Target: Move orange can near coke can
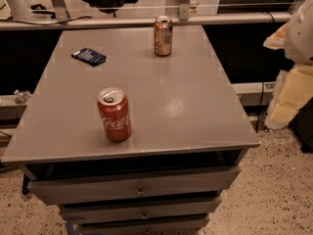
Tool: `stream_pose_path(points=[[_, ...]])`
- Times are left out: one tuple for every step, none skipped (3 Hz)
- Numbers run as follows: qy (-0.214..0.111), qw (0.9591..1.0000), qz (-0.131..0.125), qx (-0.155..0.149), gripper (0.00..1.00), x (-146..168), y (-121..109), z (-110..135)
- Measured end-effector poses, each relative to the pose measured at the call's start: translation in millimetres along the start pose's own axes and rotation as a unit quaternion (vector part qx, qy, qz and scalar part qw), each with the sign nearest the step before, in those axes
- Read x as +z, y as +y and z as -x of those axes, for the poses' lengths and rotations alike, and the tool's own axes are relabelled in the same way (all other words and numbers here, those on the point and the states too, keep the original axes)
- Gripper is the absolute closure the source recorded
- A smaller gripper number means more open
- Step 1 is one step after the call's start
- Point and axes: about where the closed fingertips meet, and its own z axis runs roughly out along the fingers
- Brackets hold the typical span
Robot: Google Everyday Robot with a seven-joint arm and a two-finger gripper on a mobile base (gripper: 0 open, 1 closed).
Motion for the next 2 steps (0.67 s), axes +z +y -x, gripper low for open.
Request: stream_pose_path(points=[[0.0,1.0,0.0,0.0,0.0,0.0,0.0,0.0],[-0.013,0.9999,-0.003,0.0,0.0,0.4,-3.4,2.4]])
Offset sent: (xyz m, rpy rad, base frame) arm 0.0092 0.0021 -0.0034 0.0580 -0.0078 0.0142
